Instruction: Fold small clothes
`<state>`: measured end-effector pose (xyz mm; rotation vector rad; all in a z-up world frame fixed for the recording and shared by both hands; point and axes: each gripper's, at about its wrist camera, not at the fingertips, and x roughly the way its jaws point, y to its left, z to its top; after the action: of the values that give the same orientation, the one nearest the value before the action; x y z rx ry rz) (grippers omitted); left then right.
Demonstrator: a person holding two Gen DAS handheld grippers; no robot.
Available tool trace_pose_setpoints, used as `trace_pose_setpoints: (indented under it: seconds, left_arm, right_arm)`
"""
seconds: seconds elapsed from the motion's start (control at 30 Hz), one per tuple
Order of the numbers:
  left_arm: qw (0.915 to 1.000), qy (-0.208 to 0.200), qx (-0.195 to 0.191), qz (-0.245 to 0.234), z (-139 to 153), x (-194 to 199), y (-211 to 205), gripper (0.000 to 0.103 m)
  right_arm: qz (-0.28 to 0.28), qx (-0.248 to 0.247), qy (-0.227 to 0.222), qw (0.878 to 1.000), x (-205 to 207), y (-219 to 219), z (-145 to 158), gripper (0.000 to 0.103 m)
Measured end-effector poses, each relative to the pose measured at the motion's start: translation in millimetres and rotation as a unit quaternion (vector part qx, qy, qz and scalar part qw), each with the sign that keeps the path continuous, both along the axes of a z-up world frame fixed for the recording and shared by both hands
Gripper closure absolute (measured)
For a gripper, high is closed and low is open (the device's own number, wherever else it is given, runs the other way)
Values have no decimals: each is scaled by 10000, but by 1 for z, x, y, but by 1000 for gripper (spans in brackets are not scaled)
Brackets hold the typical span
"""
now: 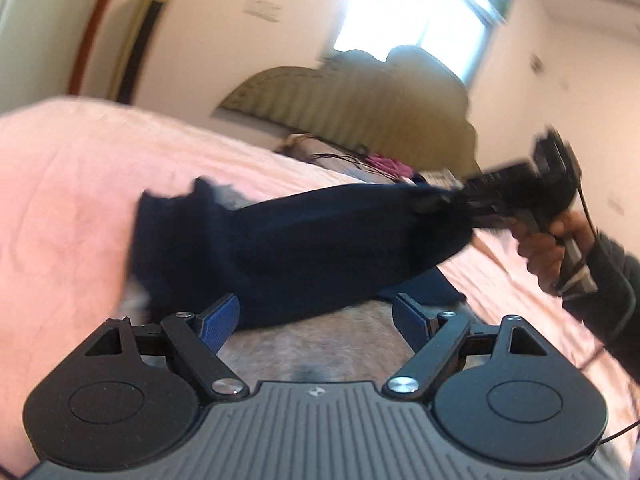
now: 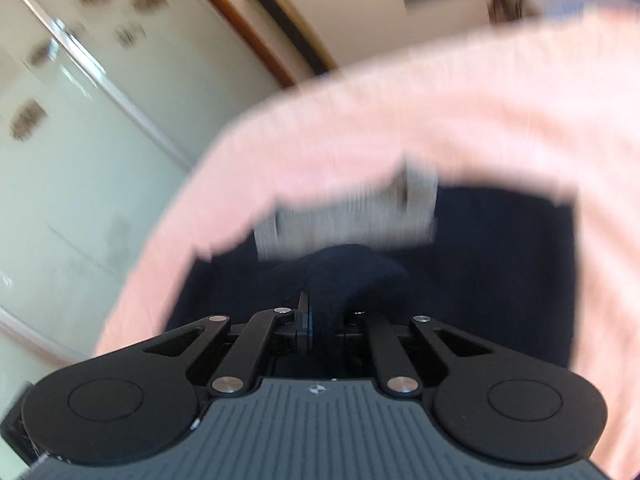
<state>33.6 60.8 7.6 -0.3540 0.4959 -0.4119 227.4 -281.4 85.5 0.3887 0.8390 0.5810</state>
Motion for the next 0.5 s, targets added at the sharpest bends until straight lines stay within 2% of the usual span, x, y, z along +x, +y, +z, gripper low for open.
trace_pose_setpoints:
  seconds: [0.1, 0.2, 0.3, 0.37, 0.4, 0.43, 0.47, 0.5]
  left_arm:
    - [9994, 52, -318, 153, 2, 8, 10, 19]
    - [9984, -19, -432, 369, 9, 13, 20, 19]
    - [9964, 103, -283, 786, 20, 42, 31, 19]
    - [9953, 337, -195, 881, 25, 69, 38, 19]
    - [9943, 434, -194, 949, 28, 82, 42, 19]
    - [9934, 591, -213, 958, 28, 97, 47, 19]
    - [9921, 858, -261, 877, 25, 114, 52, 19]
    - [9894, 1159, -361, 799, 19, 125, 58, 19]
  right_arm:
    - [-496, -259, 467, 9973, 20, -33, -22, 91]
    - [-487, -626, 783, 9938, 21, -36, -52, 91]
    - [-574, -395, 765, 9946, 19, -41, -61, 90]
    - [-710, -301, 776, 9940, 18, -46, -64, 80]
    - [-740, -258, 773, 9939, 20, -43, -62, 73]
    - [-790, -182, 758, 9938, 21, -48, -59, 49]
    - [-899, -69, 680, 9936, 20, -50, -54, 20]
    - [-1008, 34, 511, 9936, 18, -55, -51, 9]
